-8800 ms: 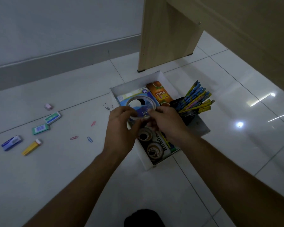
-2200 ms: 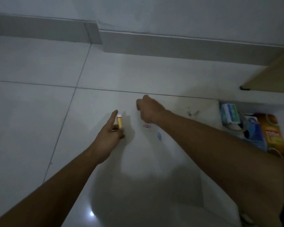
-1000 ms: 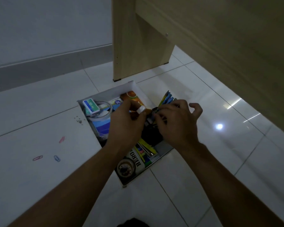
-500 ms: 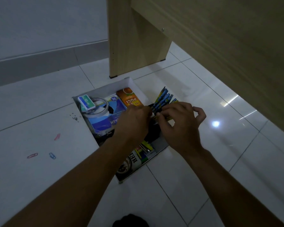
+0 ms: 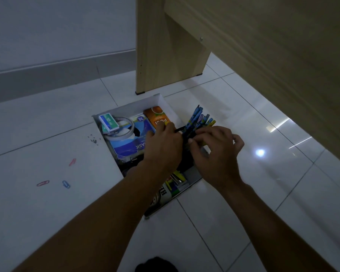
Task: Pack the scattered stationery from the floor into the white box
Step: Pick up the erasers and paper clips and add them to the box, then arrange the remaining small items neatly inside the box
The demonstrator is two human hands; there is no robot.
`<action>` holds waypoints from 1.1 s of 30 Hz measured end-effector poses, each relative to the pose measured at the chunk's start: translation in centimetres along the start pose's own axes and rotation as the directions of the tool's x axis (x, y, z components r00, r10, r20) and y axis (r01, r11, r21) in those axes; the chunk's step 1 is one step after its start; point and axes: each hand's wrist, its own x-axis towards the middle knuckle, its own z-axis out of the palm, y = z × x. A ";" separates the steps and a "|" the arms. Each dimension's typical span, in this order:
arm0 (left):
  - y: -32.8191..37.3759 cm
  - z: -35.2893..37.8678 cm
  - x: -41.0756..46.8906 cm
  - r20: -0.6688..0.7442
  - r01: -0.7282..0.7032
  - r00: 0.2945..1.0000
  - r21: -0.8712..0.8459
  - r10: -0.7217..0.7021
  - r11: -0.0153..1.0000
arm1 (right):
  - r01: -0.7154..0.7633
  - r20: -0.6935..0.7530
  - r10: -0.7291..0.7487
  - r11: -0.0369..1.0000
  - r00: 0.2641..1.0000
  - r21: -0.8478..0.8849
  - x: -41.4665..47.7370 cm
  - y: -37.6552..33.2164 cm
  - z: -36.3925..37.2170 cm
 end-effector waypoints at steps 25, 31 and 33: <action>-14.7 1.2 -16.3 -0.121 0.408 0.817 -0.571 -0.564 0.713 | 0.223 0.310 -0.401 0.849 0.862 0.479 -1.1 -14.9 8.0; -17.2 3.3 -18.5 -0.018 0.508 0.774 -0.579 -0.633 0.638 | 0.201 0.785 -0.344 0.939 0.516 0.279 -2.4 -18.2 12.3; -17.8 3.8 -19.0 0.012 0.539 0.754 -0.583 -0.657 0.608 | 0.262 0.865 -0.301 0.943 0.402 0.207 -2.5 -19.1 13.5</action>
